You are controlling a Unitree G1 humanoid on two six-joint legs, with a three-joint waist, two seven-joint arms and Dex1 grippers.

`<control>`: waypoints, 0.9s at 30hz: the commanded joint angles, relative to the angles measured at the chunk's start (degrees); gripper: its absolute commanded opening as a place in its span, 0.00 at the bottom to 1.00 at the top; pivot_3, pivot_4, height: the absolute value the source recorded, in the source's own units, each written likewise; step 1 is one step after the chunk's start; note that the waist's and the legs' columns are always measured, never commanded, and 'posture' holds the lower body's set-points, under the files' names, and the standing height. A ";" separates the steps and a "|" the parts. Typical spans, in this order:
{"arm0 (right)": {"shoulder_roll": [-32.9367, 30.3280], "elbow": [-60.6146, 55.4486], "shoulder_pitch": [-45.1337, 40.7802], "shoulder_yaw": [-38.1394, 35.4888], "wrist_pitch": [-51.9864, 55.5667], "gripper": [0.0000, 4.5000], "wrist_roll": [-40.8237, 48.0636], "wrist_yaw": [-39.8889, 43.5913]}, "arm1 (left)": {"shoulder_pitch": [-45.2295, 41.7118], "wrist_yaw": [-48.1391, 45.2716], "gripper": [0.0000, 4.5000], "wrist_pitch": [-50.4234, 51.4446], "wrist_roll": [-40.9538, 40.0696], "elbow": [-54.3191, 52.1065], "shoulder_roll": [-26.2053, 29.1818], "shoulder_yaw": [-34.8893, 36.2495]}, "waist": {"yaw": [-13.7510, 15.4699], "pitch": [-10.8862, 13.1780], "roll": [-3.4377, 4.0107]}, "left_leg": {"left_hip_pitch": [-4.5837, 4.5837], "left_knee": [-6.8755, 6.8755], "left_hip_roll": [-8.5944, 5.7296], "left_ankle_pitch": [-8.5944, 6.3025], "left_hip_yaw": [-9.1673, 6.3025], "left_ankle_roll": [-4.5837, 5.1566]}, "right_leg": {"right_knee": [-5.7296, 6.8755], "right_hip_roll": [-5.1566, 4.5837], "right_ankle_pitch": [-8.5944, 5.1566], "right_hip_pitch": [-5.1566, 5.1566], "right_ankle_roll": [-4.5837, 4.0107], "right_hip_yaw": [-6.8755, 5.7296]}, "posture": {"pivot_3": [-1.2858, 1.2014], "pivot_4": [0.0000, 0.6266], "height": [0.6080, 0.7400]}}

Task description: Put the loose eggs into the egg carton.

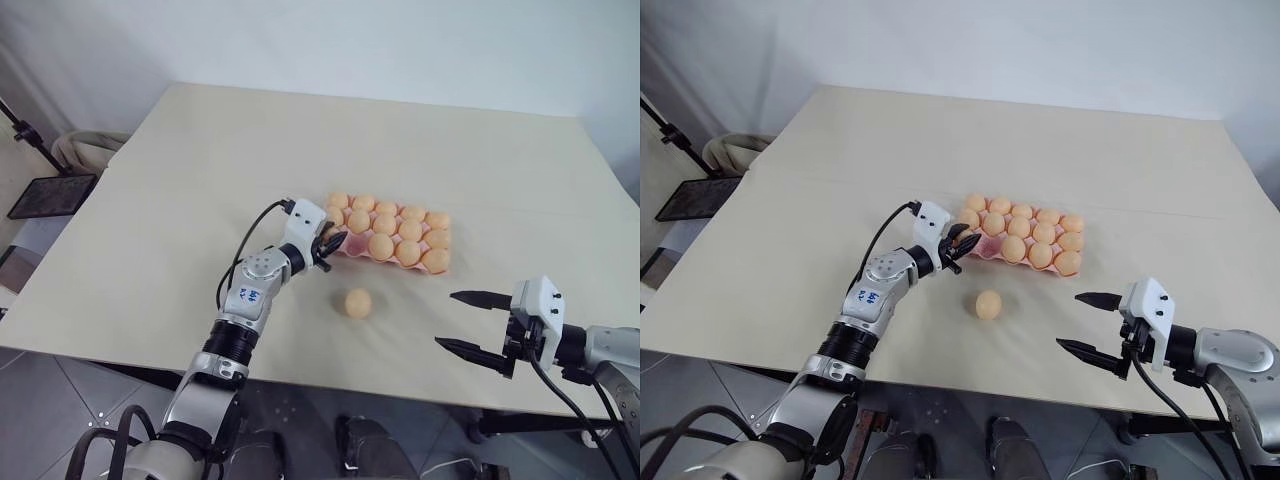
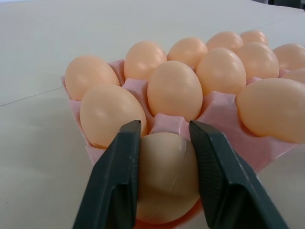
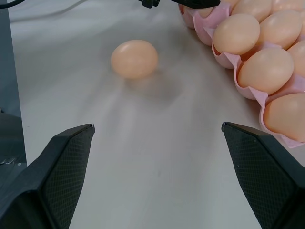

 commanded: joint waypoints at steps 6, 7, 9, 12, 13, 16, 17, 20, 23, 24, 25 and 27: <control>-0.37 -1.31 -0.09 -2.31 -0.10 1.00 0.52 -0.18 | 0.74 -0.76 0.32 0.61 -1.74 -9.35 -0.72 0.32 | 0.01 0.00 0.00 | 0.00 -0.02 0.01 0.00 0.00 0.00 | 0.00 0.00 0.00 0.00 0.00 0.00 | 0.52 0.24 1.00; -0.40 -1.26 -0.19 -2.25 -0.07 1.00 0.50 -0.17 | 0.77 -1.20 0.32 0.87 -2.23 -10.62 -0.78 0.35 | 0.01 0.00 0.00 | 0.00 -0.02 0.01 0.00 0.00 0.00 | 0.00 0.00 0.00 0.00 0.00 0.00 | 0.52 0.24 1.00; -0.41 -1.15 -0.35 -2.16 -0.04 1.00 0.47 -0.18 | 0.79 -1.89 0.32 1.44 -2.98 -12.41 -0.97 0.31 | 0.01 0.00 0.00 | 0.00 -0.01 0.00 0.00 0.00 0.00 | 0.00 0.00 0.00 0.00 0.00 0.00 | 0.52 0.24 1.00; -0.39 -1.06 -0.59 -1.93 0.03 1.00 0.42 -0.18 | 0.44 -1.86 0.32 1.95 -3.02 -12.12 -1.22 0.02 | 0.00 0.00 0.01 | 0.03 0.00 0.00 0.00 0.00 0.00 | 0.01 0.00 0.00 0.03 0.00 0.00 | 0.52 0.24 1.00; -0.36 -1.05 -0.67 -1.85 0.06 1.00 0.41 -0.20 | 0.28 -1.86 0.32 1.74 -2.96 -11.55 -1.33 -0.05 | 0.00 0.00 0.01 | 0.02 0.01 0.00 0.00 0.00 0.00 | 0.01 0.00 0.00 0.03 0.00 0.00 | 0.52 0.24 1.00; -0.28 -1.04 -0.92 -1.66 0.10 1.00 0.30 -0.34 | -0.72 -2.53 0.32 0.28 -2.81 -8.72 -2.17 -0.53 | 0.01 0.00 0.01 | 0.03 0.02 0.00 0.01 0.00 0.01 | 0.03 0.01 0.00 0.03 0.00 0.00 | 0.52 0.24 1.00; -0.25 -1.08 -0.96 -1.65 0.14 1.00 0.29 -0.40 | -1.11 -2.94 0.32 -0.02 -2.82 -7.69 -2.60 -0.76 | 0.01 0.00 0.00 | 0.03 0.03 0.00 0.01 0.00 0.02 | 0.03 0.01 0.00 0.03 0.00 0.00 | 0.52 0.24 1.00; -0.19 -1.41 -0.73 -1.83 0.27 1.00 0.32 -0.62 | -1.73 -4.04 0.32 -1.11 -2.37 -5.33 -3.25 -1.46 | 0.02 0.00 0.00 | 0.01 0.03 -0.02 0.01 0.00 0.02 | 0.02 0.00 0.00 0.02 0.00 0.00 | 0.52 0.24 1.00; -0.12 -2.07 0.12 -2.29 0.50 1.00 0.47 -0.98 | -2.36 -4.11 0.32 -2.84 -2.08 -3.23 -3.81 -1.72 | 0.01 0.00 0.00 | 0.01 0.01 -0.01 0.01 0.00 0.01 | 0.00 0.01 0.00 0.02 0.00 0.01 | 0.52 0.24 1.00; -0.11 -2.21 0.32 -2.37 0.52 1.00 0.49 -1.11 | -2.67 -3.87 0.32 -3.15 -1.91 -2.42 -3.93 -1.71 | 0.02 0.00 0.00 | 0.01 0.00 -0.01 0.01 0.00 0.01 | 0.00 0.01 0.00 0.02 0.00 0.00 | 0.52 0.24 1.00; -0.12 -2.31 0.44 -2.41 0.53 1.00 0.53 -1.22 | -2.89 -3.72 0.32 -3.34 -1.80 -1.86 -3.98 -1.69 | 0.01 0.00 0.00 | 0.01 0.01 -0.01 0.01 0.00 0.01 | 0.00 0.01 0.00 0.01 0.00 0.00 | 0.52 0.24 1.00; -0.16 -2.45 0.63 -2.48 0.57 1.00 0.61 -1.42 | -3.27 -3.19 0.32 -3.43 -1.43 -0.62 -3.98 -1.60 | -0.04 0.00 0.00 | 0.01 0.01 -0.01 0.01 0.00 0.01 | 0.00 0.02 0.00 0.02 0.00 0.01 | 0.52 0.24 1.00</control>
